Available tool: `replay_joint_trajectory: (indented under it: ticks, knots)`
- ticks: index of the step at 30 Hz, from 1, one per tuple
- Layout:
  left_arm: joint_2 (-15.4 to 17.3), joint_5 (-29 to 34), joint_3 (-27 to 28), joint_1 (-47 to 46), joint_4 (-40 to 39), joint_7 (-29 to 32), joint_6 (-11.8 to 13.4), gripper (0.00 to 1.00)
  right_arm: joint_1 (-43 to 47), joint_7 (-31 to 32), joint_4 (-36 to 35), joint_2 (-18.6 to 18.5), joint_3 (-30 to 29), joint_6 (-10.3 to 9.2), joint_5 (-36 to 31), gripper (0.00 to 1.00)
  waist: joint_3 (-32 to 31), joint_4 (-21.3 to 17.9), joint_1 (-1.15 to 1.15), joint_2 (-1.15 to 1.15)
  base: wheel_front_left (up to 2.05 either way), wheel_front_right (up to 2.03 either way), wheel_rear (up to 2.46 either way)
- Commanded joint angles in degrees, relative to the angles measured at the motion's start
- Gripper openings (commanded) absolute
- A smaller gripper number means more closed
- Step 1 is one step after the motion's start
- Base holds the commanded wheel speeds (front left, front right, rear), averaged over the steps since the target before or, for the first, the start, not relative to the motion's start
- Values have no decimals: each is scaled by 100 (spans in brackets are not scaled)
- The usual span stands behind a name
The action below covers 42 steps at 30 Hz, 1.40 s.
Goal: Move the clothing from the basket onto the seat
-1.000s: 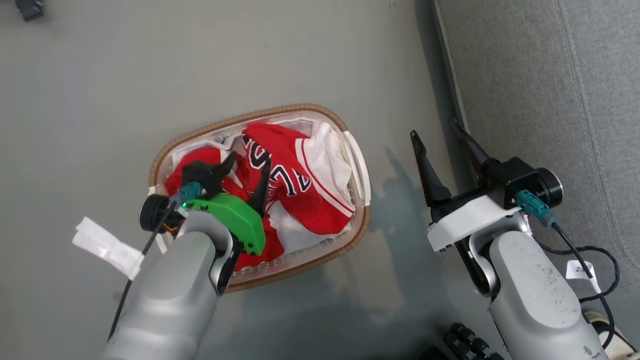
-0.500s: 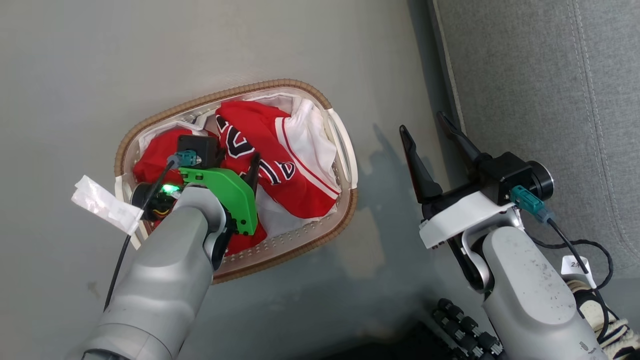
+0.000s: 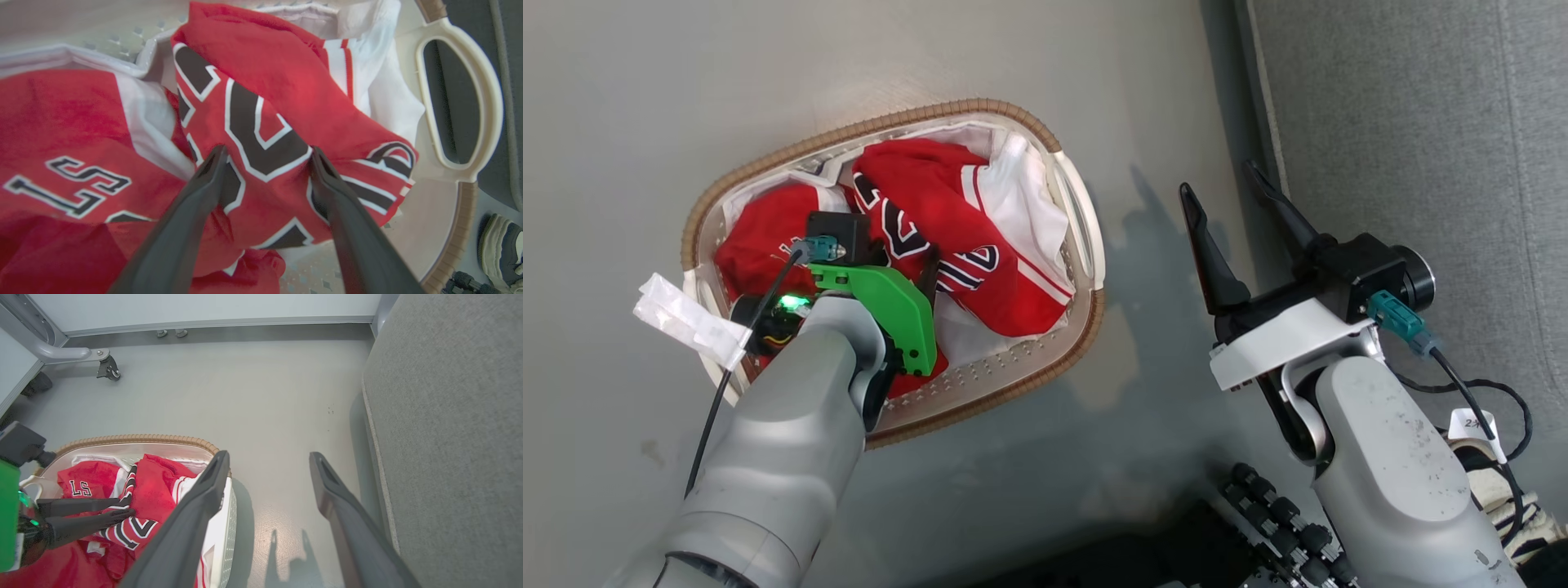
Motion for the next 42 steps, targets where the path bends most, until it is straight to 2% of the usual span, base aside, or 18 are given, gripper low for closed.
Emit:
replay_joint_trajectory:
  ticks: [1,21,34,42]
  knots:
    - [33,32,-9,-106,62,-29,0,100,-66,-27,-46,-14,14,-5,-15,100,156,13,-1,0,0,0,0]
    - [75,-10,-381,-524,161,-373,0,100,-135,-27,-349,-14,124,-5,70,100,762,3,-1,0,0,0,0]
    - [196,-247,-723,-614,26,-460,0,100,-144,-27,-344,-13,184,-4,214,100,842,-68,-1,0,0,0,0]
    - [144,-395,-861,-681,49,-524,0,100,-128,-27,-360,-13,153,-4,171,100,920,-86,-1,0,0,0,0]
